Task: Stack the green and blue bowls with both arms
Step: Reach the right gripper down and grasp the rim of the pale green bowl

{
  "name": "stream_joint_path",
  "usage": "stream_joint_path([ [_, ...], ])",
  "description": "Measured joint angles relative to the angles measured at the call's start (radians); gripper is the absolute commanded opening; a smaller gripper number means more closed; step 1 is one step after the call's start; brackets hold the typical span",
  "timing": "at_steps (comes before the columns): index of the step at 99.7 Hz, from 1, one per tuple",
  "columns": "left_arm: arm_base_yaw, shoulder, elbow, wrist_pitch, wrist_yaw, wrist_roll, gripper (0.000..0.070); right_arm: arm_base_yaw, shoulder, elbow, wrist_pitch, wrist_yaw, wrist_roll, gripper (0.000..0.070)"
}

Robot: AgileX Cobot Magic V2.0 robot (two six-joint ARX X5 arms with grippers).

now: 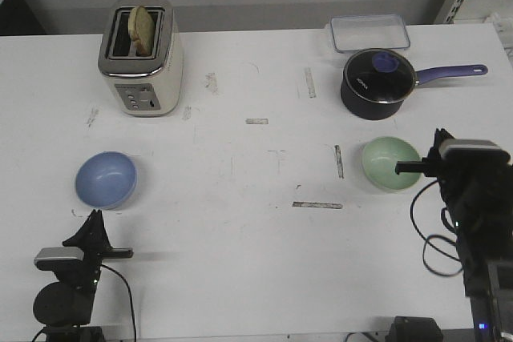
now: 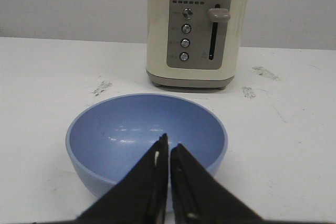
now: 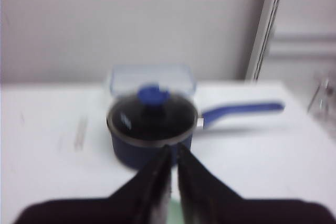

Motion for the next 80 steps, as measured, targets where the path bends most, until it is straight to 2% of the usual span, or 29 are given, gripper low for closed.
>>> stream_joint_path([
  [9, 0.000, 0.000, 0.000, 0.000, 0.000, 0.000, 0.0001, -0.016, 0.132, 0.067, -0.084, -0.002, -0.027, 0.0360],
  [20, 0.000, 0.000, 0.000, 0.000, 0.000, 0.000, 0.0001, -0.050, 0.258, 0.083, -0.154, -0.002, -0.069, 0.0448],
  [26, 0.000, 0.000, 0.000, 0.000, 0.000, 0.000, 0.0001, -0.074, 0.316, 0.083, -0.192, -0.002, -0.092, 0.0473],
  [37, 0.000, 0.000, 0.000, 0.000, 0.000, 0.000, 0.0001, -0.122, 0.412, 0.083, -0.234, -0.011, -0.121, 0.0473],
  [55, 0.000, 0.000, 0.000, 0.000, 0.000, 0.000, 0.0001, -0.191, 0.568, 0.083, -0.242, -0.099, -0.138, 0.0472],
  [67, 0.000, 0.000, 0.000, 0.000, 0.000, 0.000, 0.0001, -0.200, 0.644, 0.083, -0.242, -0.125, -0.138, 0.0463],
  [74, 0.000, 0.000, 0.000, 0.000, 0.000, 0.000, 0.0001, -0.199, 0.671, 0.083, -0.239, -0.127, -0.138, 0.0379],
  [80, 0.000, 0.000, 0.000, 0.000, 0.000, 0.000, 0.0001, -0.199, 0.682, 0.083, -0.238, -0.128, -0.138, 0.0231],
])
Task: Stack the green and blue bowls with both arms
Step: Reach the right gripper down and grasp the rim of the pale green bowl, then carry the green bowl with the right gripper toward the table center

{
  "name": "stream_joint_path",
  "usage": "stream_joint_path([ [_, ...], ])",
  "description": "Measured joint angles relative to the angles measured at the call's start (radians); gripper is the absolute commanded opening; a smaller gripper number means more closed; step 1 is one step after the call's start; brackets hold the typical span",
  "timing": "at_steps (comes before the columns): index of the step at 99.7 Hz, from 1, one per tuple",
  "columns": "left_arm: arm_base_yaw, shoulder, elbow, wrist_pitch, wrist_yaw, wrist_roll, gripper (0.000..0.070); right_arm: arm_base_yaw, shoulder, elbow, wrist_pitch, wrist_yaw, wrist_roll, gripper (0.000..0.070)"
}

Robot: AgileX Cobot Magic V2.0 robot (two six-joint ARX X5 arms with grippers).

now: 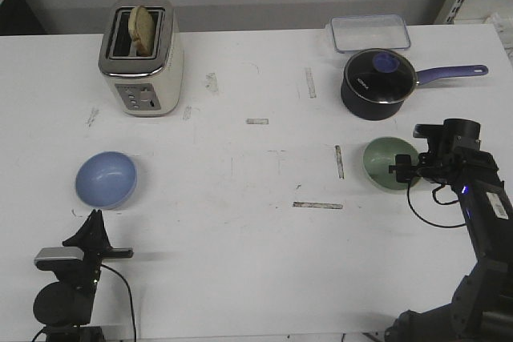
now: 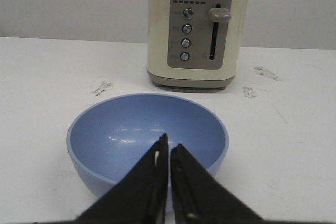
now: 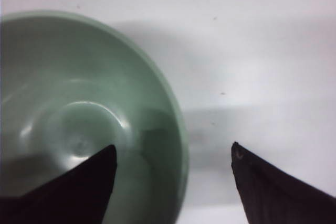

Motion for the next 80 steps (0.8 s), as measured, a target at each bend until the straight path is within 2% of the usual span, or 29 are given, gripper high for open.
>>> stream_joint_path([
  [4, 0.000, 0.000, 0.000, 0.000, 0.000, 0.000, 0.0001, 0.001, 0.003, 0.000, 0.001, 0.000, 0.000, 0.0136],
  [13, 0.000, 0.000, 0.000, 0.000, 0.000, 0.000, 0.0001, 0.002, 0.003, 0.000, 0.017, 0.000, 0.000, 0.0000],
  [37, 0.000, 0.000, 0.000, 0.000, 0.000, 0.000, 0.0001, 0.008, -0.023, 0.018, 0.023, -0.010, 0.004, 0.0000],
  [53, 0.000, 0.000, 0.000, 0.000, 0.000, 0.000, 0.0001, 0.061, -0.129, 0.078, 0.015, -0.098, 0.032, 0.0000],
  [69, 0.000, 0.000, 0.000, 0.000, 0.000, 0.000, 0.0001, 0.219, -0.260, 0.114, 0.031, -0.211, 0.071, 0.0000],
  [80, 0.000, 0.000, 0.000, 0.000, 0.000, 0.000, 0.0001, 0.408, -0.290, 0.114, 0.014, -0.251, 0.095, 0.0000],
])
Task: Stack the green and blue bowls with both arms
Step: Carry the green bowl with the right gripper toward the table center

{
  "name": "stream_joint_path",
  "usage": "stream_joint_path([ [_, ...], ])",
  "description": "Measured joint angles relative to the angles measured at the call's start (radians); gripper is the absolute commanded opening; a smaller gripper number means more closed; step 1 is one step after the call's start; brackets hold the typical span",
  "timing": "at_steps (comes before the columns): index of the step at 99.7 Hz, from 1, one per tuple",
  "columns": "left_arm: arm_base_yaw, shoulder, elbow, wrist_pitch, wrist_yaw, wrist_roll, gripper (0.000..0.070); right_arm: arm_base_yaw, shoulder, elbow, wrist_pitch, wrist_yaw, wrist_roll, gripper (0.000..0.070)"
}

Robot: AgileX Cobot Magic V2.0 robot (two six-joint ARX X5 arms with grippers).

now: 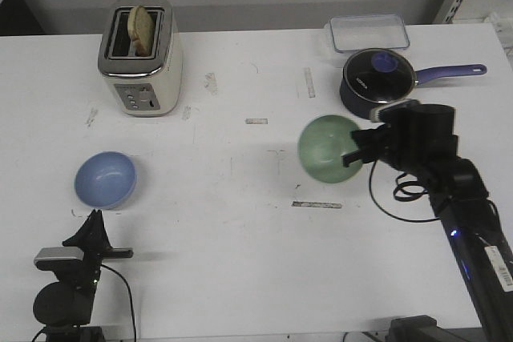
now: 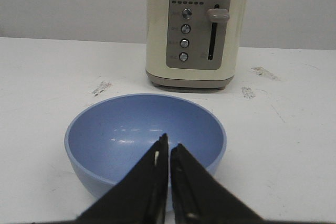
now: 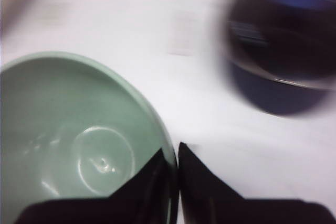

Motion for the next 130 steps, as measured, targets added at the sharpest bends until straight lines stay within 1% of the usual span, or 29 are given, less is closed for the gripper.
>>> stream_joint_path([
  [8, 0.000, 0.000, 0.000, 0.000, 0.000, 0.000, 0.0001, 0.141, 0.018, 0.000, -0.033, 0.001, 0.006, 0.0000],
  [16, 0.000, 0.000, 0.000, 0.000, 0.000, 0.000, 0.0001, 0.272, 0.054, 0.000, -0.032, 0.014, 0.012, 0.0000],
  [26, 0.000, 0.000, 0.000, 0.000, 0.000, 0.000, 0.0001, 0.407, 0.115, 0.000, -0.029, 0.075, 0.013, 0.0000],
  [32, 0.000, 0.000, 0.000, 0.000, 0.000, 0.000, 0.0001, 0.459, 0.159, 0.000, -0.023, 0.114, 0.013, 0.0000],
  [37, 0.000, 0.000, 0.000, 0.000, 0.000, 0.000, 0.0001, 0.488, 0.199, 0.000, -0.022, 0.132, 0.014, 0.0000],
  [57, 0.000, 0.000, 0.000, 0.000, 0.000, 0.000, 0.0001, 0.551, 0.341, 0.000, -0.021, 0.148, 0.023, 0.0000],
  [72, 0.000, 0.000, 0.000, 0.000, 0.000, 0.000, 0.0001, 0.560, 0.405, 0.000, 0.014, 0.148, 0.023, 0.0000],
  [86, 0.000, 0.000, 0.000, 0.000, 0.000, 0.000, 0.0002, 0.560, 0.418, 0.000, 0.023, 0.150, 0.023, 0.0009],
  [90, 0.000, 0.000, 0.000, -0.001, 0.000, 0.000, 0.0001, 0.560, 0.418, 0.000, 0.029, 0.151, 0.023, 0.0042],
  [93, 0.000, 0.000, 0.000, 0.000, 0.000, 0.000, 0.0001, 0.560, 0.418, 0.000, 0.032, 0.151, 0.022, 0.0096],
  [94, 0.000, 0.000, 0.000, 0.000, 0.001, 0.000, 0.0001, 0.560, 0.418, 0.000, 0.032, 0.151, 0.022, 0.0131],
  [95, 0.000, 0.000, 0.000, 0.000, 0.001, 0.000, 0.0001, 0.560, 0.418, 0.000, 0.032, 0.151, 0.022, 0.0144],
  [98, 0.000, 0.000, 0.000, -0.001, 0.000, 0.000, 0.0001, 0.560, 0.418, 0.000, 0.032, 0.151, 0.022, 0.0225],
  [99, 0.000, 0.000, 0.000, -0.001, 0.000, 0.000, 0.0001, 0.560, 0.418, 0.000, 0.031, 0.151, 0.022, 0.0254],
  [100, 0.000, 0.000, 0.000, -0.001, 0.001, 0.000, 0.0001, 0.560, 0.418, 0.000, 0.031, 0.151, 0.022, 0.0299],
  [101, 0.000, 0.000, 0.000, -0.001, 0.000, 0.000, 0.0001, 0.560, 0.418, 0.000, 0.031, 0.151, 0.022, 0.0314],
  [106, 0.000, 0.000, 0.000, 0.000, 0.001, 0.000, 0.0001, 0.560, 0.418, 0.000, 0.030, 0.150, 0.022, 0.0453],
  [110, 0.000, 0.000, 0.000, -0.001, 0.001, 0.000, 0.0001, 0.560, 0.418, 0.000, 0.027, 0.149, 0.022, 0.0506],
  [113, 0.000, 0.000, 0.000, -0.001, 0.000, 0.000, 0.0001, 0.560, 0.418, 0.000, 0.025, 0.149, 0.022, 0.0519],
  [130, 0.000, 0.000, 0.000, -0.001, 0.001, 0.000, 0.0001, 0.553, 0.410, 0.021, 0.003, 0.149, 0.022, 0.0516],
])
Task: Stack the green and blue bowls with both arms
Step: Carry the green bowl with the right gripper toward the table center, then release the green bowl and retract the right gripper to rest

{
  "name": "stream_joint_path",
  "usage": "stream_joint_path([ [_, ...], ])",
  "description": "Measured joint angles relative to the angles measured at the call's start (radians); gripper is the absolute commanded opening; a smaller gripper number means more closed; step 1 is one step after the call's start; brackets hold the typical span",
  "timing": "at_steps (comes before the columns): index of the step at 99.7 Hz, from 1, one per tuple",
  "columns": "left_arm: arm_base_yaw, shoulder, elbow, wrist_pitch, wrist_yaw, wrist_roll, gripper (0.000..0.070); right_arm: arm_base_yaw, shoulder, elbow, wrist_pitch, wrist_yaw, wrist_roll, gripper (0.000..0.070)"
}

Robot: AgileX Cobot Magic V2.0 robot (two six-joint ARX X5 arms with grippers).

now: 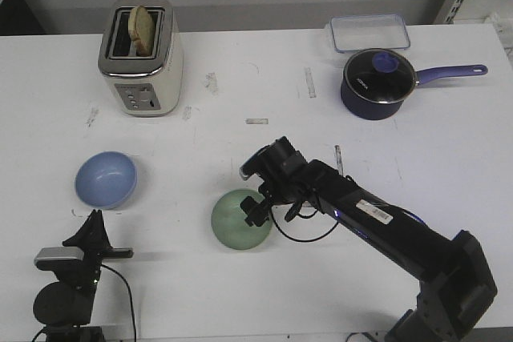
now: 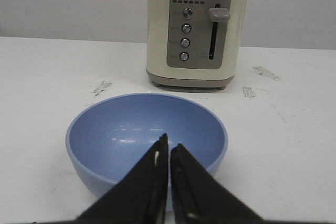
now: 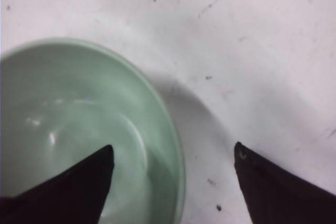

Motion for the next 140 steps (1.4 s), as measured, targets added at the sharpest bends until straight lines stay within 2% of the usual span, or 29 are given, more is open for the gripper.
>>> stream_joint_path([
  [6, 0.000, 0.000, 0.000, 0.000, 0.000, 0.000, 0.0001, -0.008, -0.022, 0.019, -0.002, 0.000, 0.000, 0.0489],
  [13, 0.000, 0.000, 0.000, 0.000, 0.000, 0.000, 0.0001, -0.023, -0.066, 0.050, 0.001, -0.001, 0.000, 0.0384],
  [19, 0.000, 0.000, 0.000, 0.000, 0.000, 0.000, 0.0001, -0.041, -0.121, 0.070, 0.018, -0.002, 0.000, 0.0246],
  [23, 0.000, 0.000, 0.000, 0.000, 0.000, 0.000, 0.0001, -0.058, -0.163, 0.078, 0.039, -0.002, 0.000, 0.0113],
  [24, 0.000, 0.000, 0.000, 0.000, 0.000, 0.000, 0.0001, -0.063, -0.174, 0.078, 0.046, -0.002, 0.000, 0.0059],
  [27, 0.000, 0.000, 0.000, -0.002, 0.000, 0.000, 0.0001, -0.079, -0.204, 0.080, 0.063, -0.001, 0.000, 0.0000],
  [35, 0.000, 0.000, 0.000, -0.004, 0.000, 0.000, 0.0001, -0.132, -0.274, 0.085, 0.080, 0.016, -0.005, 0.0001],
  [52, 0.000, 0.000, 0.000, -0.004, 0.000, 0.000, 0.0001, -0.272, -0.383, 0.085, 0.016, 0.150, -0.011, 0.0001],
  [59, 0.000, 0.000, 0.000, -0.004, 0.000, 0.000, 0.0001, -0.342, -0.420, 0.081, -0.037, 0.172, -0.019, 0.0001],
  [68, 0.000, 0.000, 0.000, -0.004, 0.000, 0.000, 0.0001, -0.435, -0.482, 0.037, -0.042, 0.182, -0.027, 0.0001],
  [77, 0.000, 0.000, 0.000, -0.004, 0.000, 0.000, 0.0001, -0.507, -0.558, -0.048, -0.006, 0.182, -0.030, 0.0001],
  [98, 0.000, 0.000, 0.000, -0.004, 0.000, 0.000, 0.0001, -0.623, -0.786, -0.351, 0.166, 0.208, -0.030, 0.0001],
  [124, 0.000, 0.000, 0.000, -0.023, 0.000, -0.018, 0.0001, -0.635, -1.025, -0.708, 0.336, 0.210, -0.030, 0.0001],
  [140, 0.000, 0.000, 0.002, -0.022, -0.016, -0.071, 0.0001, -0.635, -1.114, -0.790, 0.380, 0.209, -0.030, 0.0001],
])
